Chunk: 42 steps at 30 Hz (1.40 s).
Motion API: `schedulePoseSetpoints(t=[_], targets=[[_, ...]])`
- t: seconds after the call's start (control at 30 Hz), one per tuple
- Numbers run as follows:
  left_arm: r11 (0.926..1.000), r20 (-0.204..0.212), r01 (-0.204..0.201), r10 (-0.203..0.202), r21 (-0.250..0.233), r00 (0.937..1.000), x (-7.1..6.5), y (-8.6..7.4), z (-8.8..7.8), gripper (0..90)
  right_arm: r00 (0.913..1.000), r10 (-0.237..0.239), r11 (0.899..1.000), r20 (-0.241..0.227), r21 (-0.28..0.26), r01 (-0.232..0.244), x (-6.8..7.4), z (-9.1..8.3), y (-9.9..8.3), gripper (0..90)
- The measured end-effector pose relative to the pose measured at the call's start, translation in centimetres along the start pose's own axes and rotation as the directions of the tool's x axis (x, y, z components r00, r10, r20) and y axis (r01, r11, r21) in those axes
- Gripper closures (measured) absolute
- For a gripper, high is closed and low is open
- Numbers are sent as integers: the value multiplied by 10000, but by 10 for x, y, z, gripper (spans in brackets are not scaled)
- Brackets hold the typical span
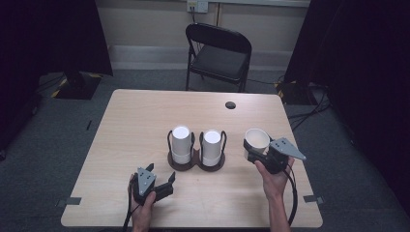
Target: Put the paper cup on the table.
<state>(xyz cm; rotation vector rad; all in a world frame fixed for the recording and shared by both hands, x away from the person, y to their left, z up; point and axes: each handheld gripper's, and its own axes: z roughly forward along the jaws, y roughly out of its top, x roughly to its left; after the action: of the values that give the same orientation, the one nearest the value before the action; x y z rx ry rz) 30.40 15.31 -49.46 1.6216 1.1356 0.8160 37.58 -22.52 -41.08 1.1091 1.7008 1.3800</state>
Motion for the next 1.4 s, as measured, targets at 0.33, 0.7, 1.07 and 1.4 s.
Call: schedulePoseSetpoints(t=[0.33,0.7,1.07,1.4], targets=[[9978,-7,320,-321,-584,9995,3,-2,-3,166,9995,47,9994,304,342,-58,-20,38,9,246],[9867,-732,184,-306,-1616,9968,-2,-7,-11,156,9991,143,9990,388,412,-159,-27,70,16,241],[9825,-825,192,-351,-1851,9960,-2,-8,-13,158,9961,379,9924,803,1141,-469,-36,99,-11,234],[9832,-932,305,-479,-1799,9945,-2,-8,-13,162,9933,298,9853,1116,1640,-480,-40,108,-28,228]])
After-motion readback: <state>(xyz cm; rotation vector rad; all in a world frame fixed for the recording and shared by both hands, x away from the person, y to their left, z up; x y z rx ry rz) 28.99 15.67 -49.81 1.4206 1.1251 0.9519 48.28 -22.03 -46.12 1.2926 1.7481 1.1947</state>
